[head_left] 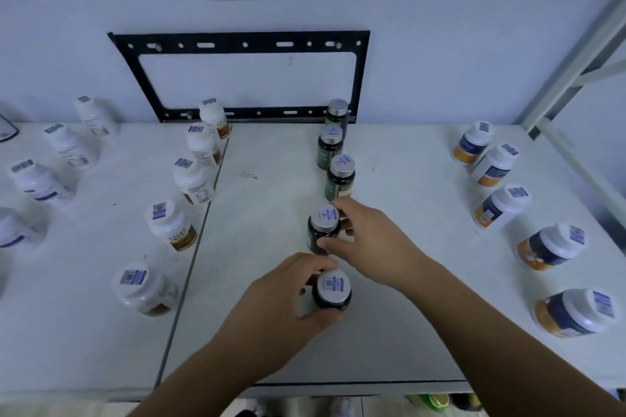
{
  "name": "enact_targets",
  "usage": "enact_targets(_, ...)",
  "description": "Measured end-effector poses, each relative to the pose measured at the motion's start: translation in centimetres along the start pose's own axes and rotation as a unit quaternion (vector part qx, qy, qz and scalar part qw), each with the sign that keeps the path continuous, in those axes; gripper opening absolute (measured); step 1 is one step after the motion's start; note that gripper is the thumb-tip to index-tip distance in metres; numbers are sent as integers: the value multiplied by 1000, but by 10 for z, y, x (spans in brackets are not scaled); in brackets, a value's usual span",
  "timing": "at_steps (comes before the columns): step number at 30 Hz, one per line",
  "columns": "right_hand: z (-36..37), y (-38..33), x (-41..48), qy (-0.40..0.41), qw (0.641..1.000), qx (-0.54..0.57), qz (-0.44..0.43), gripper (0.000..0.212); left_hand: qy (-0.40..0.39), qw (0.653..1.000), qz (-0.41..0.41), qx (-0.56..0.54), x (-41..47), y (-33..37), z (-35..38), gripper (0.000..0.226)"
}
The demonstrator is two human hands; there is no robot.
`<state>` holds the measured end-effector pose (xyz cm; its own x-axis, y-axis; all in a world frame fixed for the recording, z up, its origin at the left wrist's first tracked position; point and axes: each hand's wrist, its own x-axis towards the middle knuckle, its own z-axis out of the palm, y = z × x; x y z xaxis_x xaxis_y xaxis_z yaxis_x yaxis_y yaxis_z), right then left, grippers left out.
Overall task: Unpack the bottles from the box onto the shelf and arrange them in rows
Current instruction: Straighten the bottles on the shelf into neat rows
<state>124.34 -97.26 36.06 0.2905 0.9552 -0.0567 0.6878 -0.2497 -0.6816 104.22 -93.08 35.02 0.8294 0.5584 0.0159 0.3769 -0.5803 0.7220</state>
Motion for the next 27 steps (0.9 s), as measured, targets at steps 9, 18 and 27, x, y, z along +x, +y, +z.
enact_targets(9,-40,19,14,96,991,95,-7,42,131,991,-17,11,20,1,-28,37)
enact_targets(18,-25,31,78,52,996,53,40,46,29,997,-63,-35,80,-20,-14,53)
enact_targets(27,-19,24,81,35,998,53,30,65,57,997,-48,-8,81,-18,-28,60)
